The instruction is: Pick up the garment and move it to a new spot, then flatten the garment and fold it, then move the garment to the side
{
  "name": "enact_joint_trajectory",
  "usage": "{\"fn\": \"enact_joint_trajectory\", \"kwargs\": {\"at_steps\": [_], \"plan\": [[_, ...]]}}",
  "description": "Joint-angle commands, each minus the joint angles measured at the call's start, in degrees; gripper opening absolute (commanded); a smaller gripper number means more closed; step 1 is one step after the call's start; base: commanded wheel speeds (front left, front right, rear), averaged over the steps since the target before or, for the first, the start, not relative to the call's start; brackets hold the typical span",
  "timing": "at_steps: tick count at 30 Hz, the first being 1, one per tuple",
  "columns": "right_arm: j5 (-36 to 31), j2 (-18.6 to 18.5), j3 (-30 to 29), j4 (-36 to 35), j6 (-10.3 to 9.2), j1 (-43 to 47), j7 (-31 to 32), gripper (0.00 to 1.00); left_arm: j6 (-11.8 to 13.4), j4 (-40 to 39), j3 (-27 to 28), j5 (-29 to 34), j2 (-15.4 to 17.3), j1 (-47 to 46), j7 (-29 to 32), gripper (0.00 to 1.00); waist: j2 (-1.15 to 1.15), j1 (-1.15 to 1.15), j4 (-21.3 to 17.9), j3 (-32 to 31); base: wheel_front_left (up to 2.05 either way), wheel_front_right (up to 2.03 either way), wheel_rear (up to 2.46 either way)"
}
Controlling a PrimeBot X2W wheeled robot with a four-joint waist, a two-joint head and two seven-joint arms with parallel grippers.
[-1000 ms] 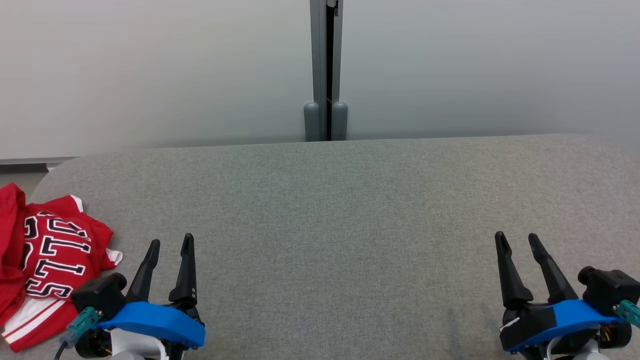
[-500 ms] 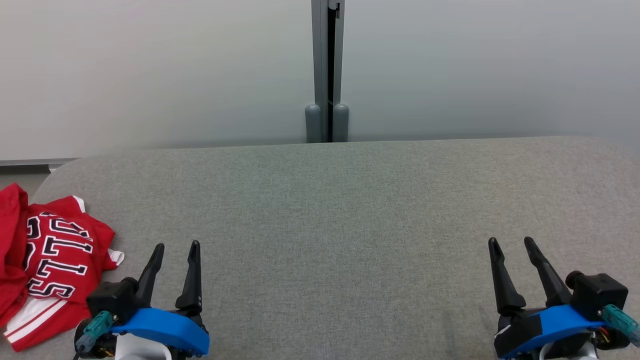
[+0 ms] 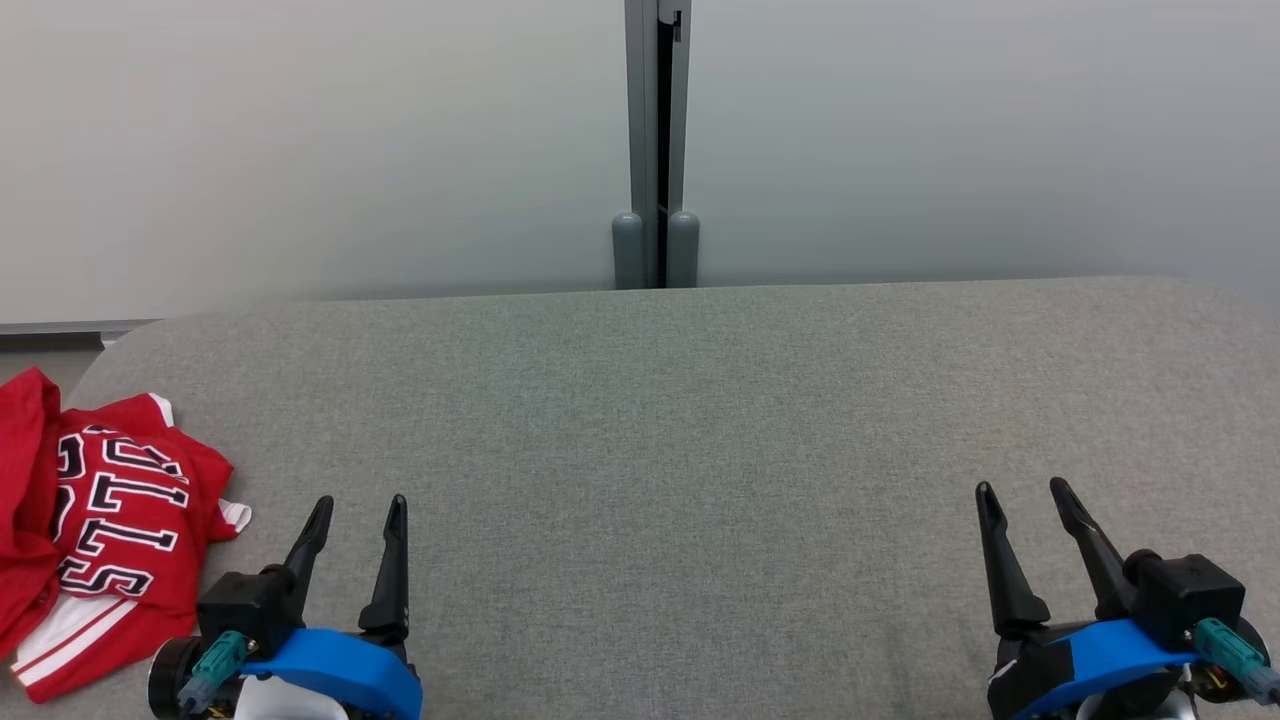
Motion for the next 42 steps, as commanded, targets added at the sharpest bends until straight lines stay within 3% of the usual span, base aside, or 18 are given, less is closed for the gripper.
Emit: {"fn": "enact_joint_trajectory", "kwargs": {"at_steps": [1,17,26,32,42], "plan": [[-1.1,0.1,-0.1,-0.3,0.02,0.4,-0.6,1.00,0.2,0.3,-0.1,1.2,0.3,-0.6,-0.6,1.00,0.00,0.00,0.0,0.0,0.00,0.00,0.00],[-4.2,0.1,-0.1,1.2,0.02,0.5,-1.9,1.00,0.7,2.4,-0.7,5.9,0.4,-0.9,-2.1,1.00,0.00,0.00,0.0,-0.1,0.00,0.00,0.00],[-3.1,0.1,-0.3,1.4,0.02,0.3,-1.7,1.00,0.8,2.7,0.1,4.9,0.0,-1.3,-2.0,1.00,0.00,0.00,0.9,0.2,0.00,0.00,0.00],[-3.6,0.1,0.1,0.6,0.02,0.5,-0.9,1.00,1.4,2.7,0.7,4.6,-0.3,-1.9,-2.0,1.00,0.00,0.00,4.0,0.5,0.00,0.00,0.00],[-3.3,0.1,2.9,-0.9,0.02,-0.5,0.9,1.00,2.4,3.6,2.4,4.0,0.2,-2.6,-2.0,1.00,0.00,0.00,12.4,1.2,0.00,0.00,0.00]]}}
